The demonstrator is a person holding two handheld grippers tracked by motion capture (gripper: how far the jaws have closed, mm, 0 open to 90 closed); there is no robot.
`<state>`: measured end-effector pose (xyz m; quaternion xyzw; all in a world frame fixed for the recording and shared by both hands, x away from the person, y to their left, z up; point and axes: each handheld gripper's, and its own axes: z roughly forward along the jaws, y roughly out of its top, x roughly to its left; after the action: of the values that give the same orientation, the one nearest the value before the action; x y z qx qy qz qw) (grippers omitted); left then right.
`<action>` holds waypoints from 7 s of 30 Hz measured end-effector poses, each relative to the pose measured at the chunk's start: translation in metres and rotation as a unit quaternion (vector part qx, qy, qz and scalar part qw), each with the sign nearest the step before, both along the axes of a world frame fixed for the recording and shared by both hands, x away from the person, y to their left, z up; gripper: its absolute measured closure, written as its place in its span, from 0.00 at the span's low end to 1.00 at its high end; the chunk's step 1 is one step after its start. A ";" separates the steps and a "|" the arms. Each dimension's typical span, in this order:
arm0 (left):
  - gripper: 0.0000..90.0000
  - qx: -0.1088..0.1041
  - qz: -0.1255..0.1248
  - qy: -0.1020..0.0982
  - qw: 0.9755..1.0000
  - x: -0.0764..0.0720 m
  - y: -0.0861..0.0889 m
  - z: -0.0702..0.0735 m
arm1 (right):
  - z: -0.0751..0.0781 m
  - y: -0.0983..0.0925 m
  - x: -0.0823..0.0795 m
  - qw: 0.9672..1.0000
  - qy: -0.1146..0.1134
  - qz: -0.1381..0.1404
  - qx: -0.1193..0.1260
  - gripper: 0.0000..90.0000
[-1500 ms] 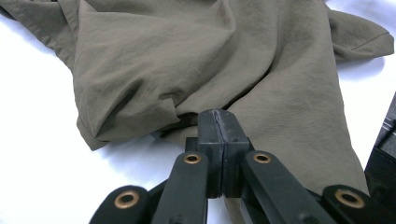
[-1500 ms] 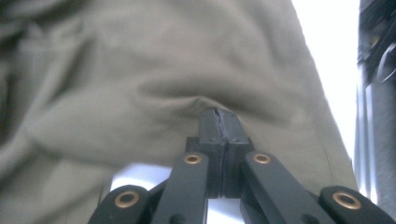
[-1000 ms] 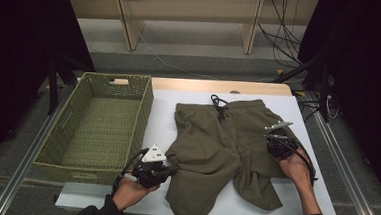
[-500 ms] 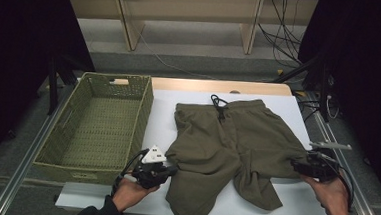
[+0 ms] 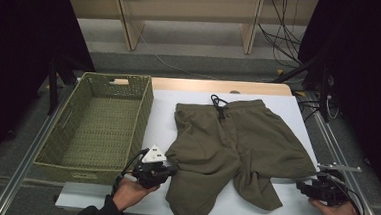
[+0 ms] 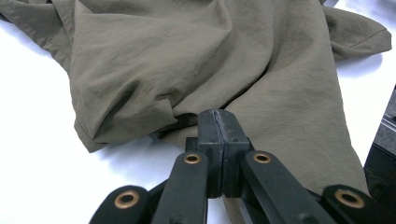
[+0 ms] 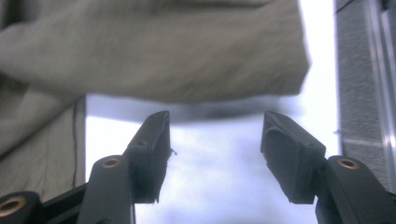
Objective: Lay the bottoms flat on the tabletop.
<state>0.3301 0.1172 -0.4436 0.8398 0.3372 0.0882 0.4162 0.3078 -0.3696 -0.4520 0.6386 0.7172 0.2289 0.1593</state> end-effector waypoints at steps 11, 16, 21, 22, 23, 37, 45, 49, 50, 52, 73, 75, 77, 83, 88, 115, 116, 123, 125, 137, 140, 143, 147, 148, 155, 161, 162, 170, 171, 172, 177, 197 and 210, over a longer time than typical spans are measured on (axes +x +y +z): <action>0.99 0.001 -0.002 0.000 1.000 0.000 -0.002 0.000 | -0.008 0.015 0.029 0.997 -0.030 0.043 -0.049 0.59; 0.99 0.002 -0.002 0.002 1.000 0.000 -0.002 -0.001 | 0.005 0.019 0.052 0.995 -0.087 0.043 -0.023 0.61; 0.99 0.001 -0.004 0.003 1.000 0.001 -0.002 -0.001 | -0.004 0.036 0.081 0.995 -0.057 0.063 -0.044 0.59; 0.99 0.001 -0.003 0.003 1.000 0.001 -0.002 -0.001 | -0.006 0.038 0.084 0.995 -0.057 0.065 -0.045 0.58; 0.99 0.001 -0.004 0.003 1.000 0.000 -0.002 -0.002 | -0.007 0.039 0.086 0.995 -0.057 0.067 -0.045 0.57; 0.99 0.000 -0.006 -0.002 1.000 -0.001 -0.001 0.000 | 0.001 0.044 0.083 0.995 -0.033 0.071 -0.056 0.93; 0.99 -0.003 -0.009 -0.006 1.000 -0.001 0.000 0.002 | 0.058 0.040 0.047 0.992 -0.099 0.053 -0.057 0.94; 0.99 -0.004 -0.010 -0.007 1.000 -0.001 -0.001 0.003 | 0.078 0.042 0.037 0.991 -0.116 0.046 -0.056 0.94; 0.99 -0.005 -0.010 -0.008 1.000 -0.001 -0.001 0.003 | 0.079 0.042 0.037 0.990 -0.116 0.044 -0.062 0.94; 0.99 -0.005 -0.010 -0.009 1.000 -0.001 -0.001 0.004 | 0.077 0.041 0.037 0.991 -0.110 0.039 -0.063 0.94; 0.99 -0.014 -0.005 -0.017 1.000 -0.001 0.002 0.009 | 0.017 0.016 0.015 0.996 0.001 -0.008 -0.087 0.94; 0.99 -0.020 0.001 -0.023 1.000 -0.001 0.005 0.013 | 0.012 0.021 0.011 0.997 0.010 -0.002 -0.081 0.94; 0.99 -0.029 0.008 -0.028 0.999 0.001 0.010 0.018 | 0.013 0.028 0.006 0.997 0.009 0.012 -0.075 0.94; 0.99 -0.032 0.014 -0.021 0.999 0.002 0.012 0.018 | 0.014 0.045 0.000 0.997 0.009 0.043 -0.069 0.92; 0.82 -0.016 -0.002 0.011 1.000 0.002 0.001 0.006 | 0.029 0.040 -0.004 0.998 -0.017 0.038 -0.051 0.71; 0.97 0.032 -0.004 0.024 0.999 0.012 -0.015 -0.007 | 0.003 0.039 0.094 0.996 0.037 0.072 -0.028 0.82; 0.97 0.033 -0.001 0.021 0.999 0.012 -0.013 -0.005 | 0.000 0.039 0.092 0.995 0.052 0.080 -0.031 0.90; 0.97 0.031 0.013 0.013 0.999 0.009 0.000 0.003 | -0.004 0.049 0.065 0.991 0.082 0.102 -0.023 1.00; 0.97 0.033 0.013 0.012 0.999 0.007 0.001 0.003 | -0.002 0.055 0.054 0.990 0.081 0.112 -0.026 1.00; 0.97 0.040 0.002 0.015 0.999 0.003 -0.008 -0.001 | 0.022 -0.003 0.093 0.999 -0.018 0.020 -0.029 0.43; 0.97 0.042 0.002 0.016 0.999 0.003 -0.009 -0.003 | 0.018 -0.018 0.103 1.000 -0.004 0.000 -0.017 0.42; 0.97 0.044 0.002 0.016 0.999 0.003 -0.009 -0.004 | 0.009 -0.027 0.109 1.000 0.017 -0.008 -0.013 0.55; 0.97 0.044 0.002 0.016 0.999 0.003 -0.008 -0.004 | 0.002 -0.020 0.106 0.999 0.044 0.012 -0.008 0.85; 0.97 0.044 0.002 0.016 0.999 0.002 -0.008 -0.004 | 0.002 -0.017 0.104 0.999 0.048 0.016 -0.007 0.91; 0.97 0.044 0.004 0.018 0.999 -0.002 -0.001 -0.004 | -0.001 0.009 0.067 0.996 0.078 0.048 -0.012 0.99; 0.97 0.044 -0.005 0.026 0.999 -0.011 0.002 -0.003 | 0.001 0.035 0.030 0.993 0.081 0.085 0.001 0.99; 0.97 0.045 -0.008 0.027 0.999 -0.014 0.002 -0.003 | 0.001 0.037 0.027 0.993 0.082 0.088 0.001 0.99; 0.97 0.035 -0.023 0.039 0.998 -0.025 0.006 -0.003 | 0.006 0.038 0.018 0.993 0.079 0.090 0.006 0.81; 0.97 0.033 -0.024 0.040 0.998 -0.025 0.006 -0.002 | 0.007 0.037 0.019 0.994 0.070 0.087 0.003 0.71; 0.97 0.029 -0.023 0.038 0.999 -0.025 0.005 -0.001 | 0.010 0.035 0.022 0.995 0.057 0.083 0.003 0.63; 0.80 0.006 -0.019 0.022 1.000 -0.019 -0.001 0.013 | 0.025 0.031 0.041 0.998 0.001 0.055 -0.007 0.47; 0.38 0.103 0.036 0.061 0.992 0.065 -0.053 -0.002 | 0.013 0.031 0.112 0.996 0.003 0.089 -0.024 0.35; 0.99 0.107 -0.021 0.070 0.992 0.050 -0.044 -0.011 | 0.002 0.039 0.110 0.993 0.052 0.101 -0.038 0.98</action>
<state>0.3803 0.0734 -0.4550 0.8904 0.3363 0.0560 0.3015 0.4180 -0.3307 -0.4498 0.5673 0.7935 0.1832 0.1222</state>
